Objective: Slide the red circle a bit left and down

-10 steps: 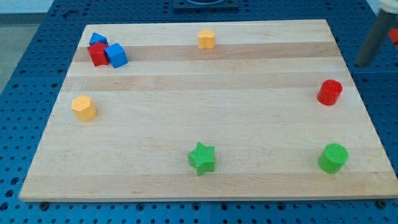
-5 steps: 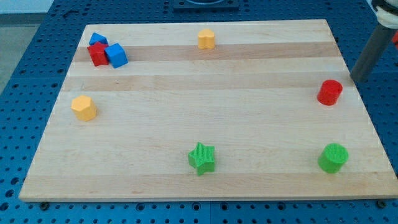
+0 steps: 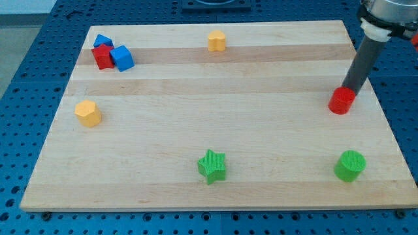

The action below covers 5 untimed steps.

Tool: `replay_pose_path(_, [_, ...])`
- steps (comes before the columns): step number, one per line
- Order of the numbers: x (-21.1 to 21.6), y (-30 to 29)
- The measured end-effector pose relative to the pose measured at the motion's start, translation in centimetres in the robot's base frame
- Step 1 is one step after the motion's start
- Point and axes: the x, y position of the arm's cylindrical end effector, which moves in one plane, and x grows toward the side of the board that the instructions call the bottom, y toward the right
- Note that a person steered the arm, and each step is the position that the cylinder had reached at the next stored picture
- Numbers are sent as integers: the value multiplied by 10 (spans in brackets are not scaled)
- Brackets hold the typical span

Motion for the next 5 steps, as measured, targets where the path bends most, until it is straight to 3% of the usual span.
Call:
replay_pose_path(2, [5, -23])
replay_pose_path(4, [12, 58])
replay_pose_path(5, [30, 71])
